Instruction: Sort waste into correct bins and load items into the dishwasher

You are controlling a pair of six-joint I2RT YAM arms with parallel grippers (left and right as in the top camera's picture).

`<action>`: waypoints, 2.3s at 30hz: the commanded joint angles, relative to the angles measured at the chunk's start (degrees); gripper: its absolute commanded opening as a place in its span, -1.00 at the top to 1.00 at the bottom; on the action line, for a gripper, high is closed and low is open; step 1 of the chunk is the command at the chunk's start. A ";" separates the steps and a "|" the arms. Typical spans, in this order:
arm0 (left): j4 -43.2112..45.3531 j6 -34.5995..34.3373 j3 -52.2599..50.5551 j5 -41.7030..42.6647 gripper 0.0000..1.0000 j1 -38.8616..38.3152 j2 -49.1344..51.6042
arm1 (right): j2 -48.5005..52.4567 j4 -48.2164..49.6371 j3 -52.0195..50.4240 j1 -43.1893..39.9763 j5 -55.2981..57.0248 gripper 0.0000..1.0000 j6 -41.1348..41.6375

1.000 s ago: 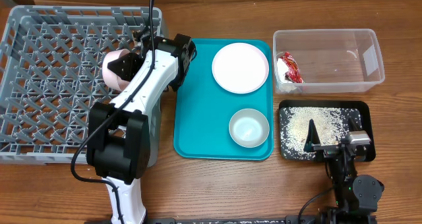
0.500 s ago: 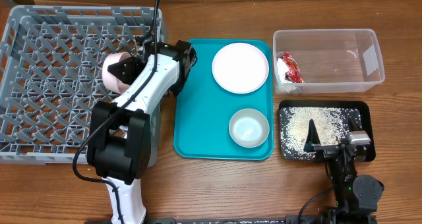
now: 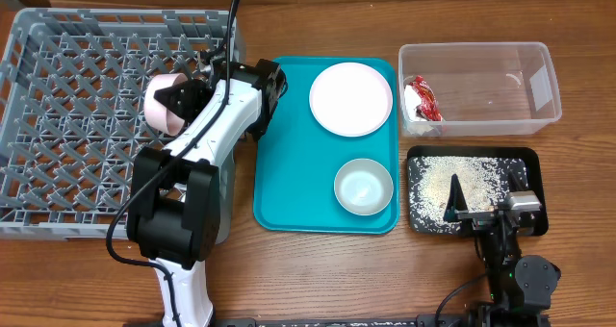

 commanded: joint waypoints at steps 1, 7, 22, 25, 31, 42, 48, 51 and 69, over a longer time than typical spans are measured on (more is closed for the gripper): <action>0.22 1.18 -0.42 -0.22 0.92 -0.87 0.35 | -0.63 0.37 -0.61 -0.15 -0.26 -1.00 -0.02; 0.20 0.94 -0.42 3.43 0.92 -1.68 0.35 | -0.63 0.37 -0.61 -0.15 -0.26 -1.00 -0.02; -0.02 0.35 -0.52 2.99 0.92 -1.11 0.35 | -0.63 0.37 -0.61 -0.15 -0.26 -1.00 -0.02; -0.07 0.35 -0.52 5.05 0.92 -0.72 0.35 | -0.63 0.37 -0.61 -0.15 -0.26 -1.00 -0.02; -3.23 0.33 -0.52 5.25 0.92 0.87 0.35 | -0.63 0.37 -0.61 -0.15 -0.26 -1.00 -0.02; -5.20 0.33 -0.50 8.39 0.92 1.01 0.35 | -0.63 0.37 -0.61 -0.15 -0.26 -1.00 -0.02; -1.11 0.33 -0.50 9.07 0.90 1.01 0.35 | -0.61 0.37 -0.61 -0.15 -0.26 -1.00 -0.02; 2.56 1.49 -0.52 9.42 0.83 0.92 0.35 | -0.63 0.37 -0.61 -0.15 -0.26 -1.00 -0.02; -0.50 5.05 0.37 0.87 0.18 -6.23 0.22 | -0.63 0.37 -0.61 -0.15 -0.26 -1.00 -0.02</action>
